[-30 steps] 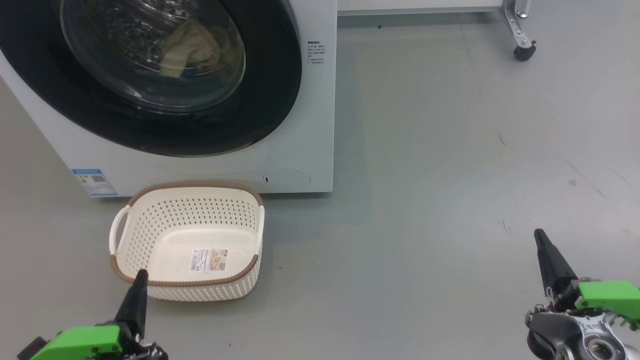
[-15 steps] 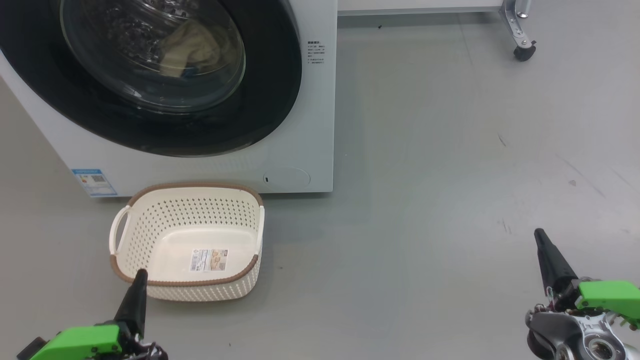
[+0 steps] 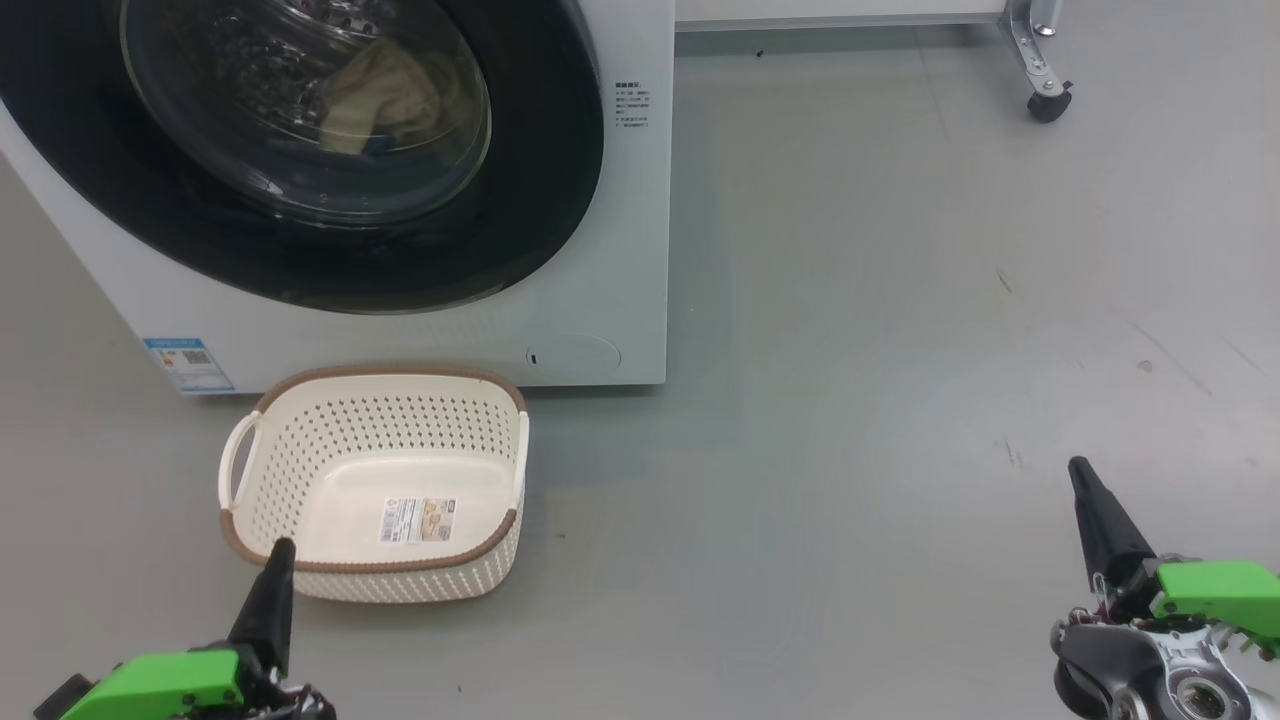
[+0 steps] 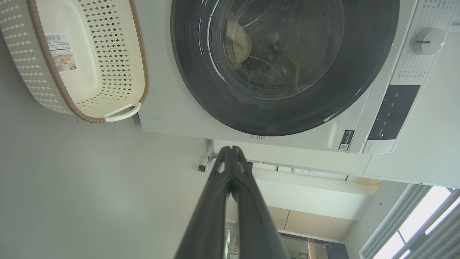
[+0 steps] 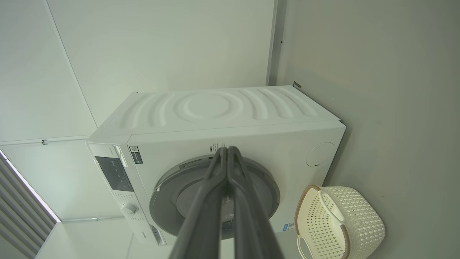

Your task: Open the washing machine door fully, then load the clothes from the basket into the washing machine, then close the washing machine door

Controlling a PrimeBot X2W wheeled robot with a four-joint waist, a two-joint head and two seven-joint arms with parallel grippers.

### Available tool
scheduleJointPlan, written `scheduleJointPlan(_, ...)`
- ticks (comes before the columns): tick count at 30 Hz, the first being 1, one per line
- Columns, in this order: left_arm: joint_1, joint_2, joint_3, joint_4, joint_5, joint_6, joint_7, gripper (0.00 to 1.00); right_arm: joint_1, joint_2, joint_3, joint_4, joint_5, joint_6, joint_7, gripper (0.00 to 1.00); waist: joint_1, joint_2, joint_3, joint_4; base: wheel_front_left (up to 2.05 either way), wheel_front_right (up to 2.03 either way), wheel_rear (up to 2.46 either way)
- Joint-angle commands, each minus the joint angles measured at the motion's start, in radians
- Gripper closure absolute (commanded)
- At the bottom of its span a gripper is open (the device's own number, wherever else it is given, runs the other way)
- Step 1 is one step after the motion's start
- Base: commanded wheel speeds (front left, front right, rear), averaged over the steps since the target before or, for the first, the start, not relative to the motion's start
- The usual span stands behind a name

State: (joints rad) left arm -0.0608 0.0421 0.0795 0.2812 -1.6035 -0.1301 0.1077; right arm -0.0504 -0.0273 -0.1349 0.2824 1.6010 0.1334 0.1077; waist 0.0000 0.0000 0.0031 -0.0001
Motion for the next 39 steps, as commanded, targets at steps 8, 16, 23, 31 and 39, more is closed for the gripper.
scheduleJointPlan(8,-0.047,0.008,0.035,-0.036,-0.005,-0.001,0.006,1.00,-0.058,-0.023,0.021,-0.038,0.008,-0.003,0.005,1.00,0.0000,0.0000,0.000,0.000,0.00,0.00,0.00)
scheduleJointPlan(16,-0.047,0.008,0.035,-0.036,-0.005,-0.001,0.006,1.00,-0.058,-0.023,0.021,-0.038,0.008,-0.003,0.005,1.00,0.0000,0.0000,0.000,0.000,0.00,0.00,0.00)
scheduleJointPlan(23,-0.047,0.008,0.035,-0.036,-0.005,-0.001,0.006,1.00,-0.058,-0.023,0.021,-0.038,0.008,-0.003,0.005,1.00,0.0000,0.0000,0.000,0.000,0.00,0.00,0.00)
scheduleJointPlan(31,-0.047,0.008,0.035,-0.036,-0.005,-0.001,0.006,1.00,-0.058,-0.023,0.021,-0.038,0.008,-0.003,0.005,1.00,0.0000,0.0000,0.000,0.000,0.00,0.00,0.00)
scheduleJointPlan(39,-0.047,0.008,0.035,-0.036,-0.005,-0.001,0.006,1.00,-0.058,-0.023,0.021,-0.038,0.008,-0.003,0.005,1.00,0.0000,0.0000,0.000,0.000,0.00,0.00,0.00)
